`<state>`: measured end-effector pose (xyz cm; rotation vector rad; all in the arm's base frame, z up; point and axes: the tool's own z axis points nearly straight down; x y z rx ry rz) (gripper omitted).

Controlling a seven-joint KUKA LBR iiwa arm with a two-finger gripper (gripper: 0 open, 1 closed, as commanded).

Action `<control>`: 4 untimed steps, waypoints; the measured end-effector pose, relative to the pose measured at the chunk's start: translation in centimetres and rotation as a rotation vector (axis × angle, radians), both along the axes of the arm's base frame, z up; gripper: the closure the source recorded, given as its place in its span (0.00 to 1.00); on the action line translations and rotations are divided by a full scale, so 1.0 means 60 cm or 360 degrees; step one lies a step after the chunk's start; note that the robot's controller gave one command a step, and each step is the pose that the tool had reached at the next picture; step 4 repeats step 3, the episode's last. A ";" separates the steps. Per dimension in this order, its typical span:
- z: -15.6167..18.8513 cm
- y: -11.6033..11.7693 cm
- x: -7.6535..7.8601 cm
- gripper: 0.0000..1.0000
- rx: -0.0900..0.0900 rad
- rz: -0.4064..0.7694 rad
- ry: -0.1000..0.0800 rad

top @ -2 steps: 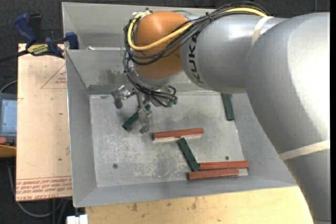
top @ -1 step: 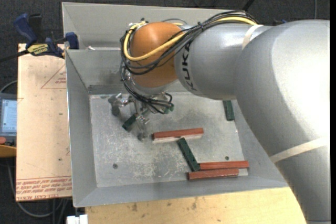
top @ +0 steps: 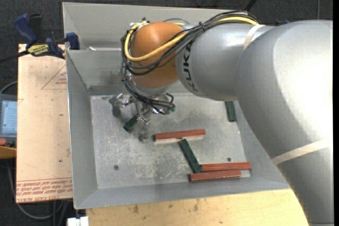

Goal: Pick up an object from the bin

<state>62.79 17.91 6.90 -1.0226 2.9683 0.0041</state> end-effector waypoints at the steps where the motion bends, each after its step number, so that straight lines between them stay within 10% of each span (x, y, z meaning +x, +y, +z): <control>1: 0.002 0.000 0.001 1.00 0.0001 -0.0002 -0.0004; 2: 0.007 0.000 0.003 1.00 0.0001 -0.0007 -0.0002; 3: 0.227 0.002 0.007 1.00 0.0002 -0.0010 -0.0017; 4: 0.227 0.002 0.007 1.00 0.0002 -0.0010 -0.0017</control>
Offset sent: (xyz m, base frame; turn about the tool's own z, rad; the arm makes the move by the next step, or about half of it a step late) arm 0.0000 0.0000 0.0000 0.0000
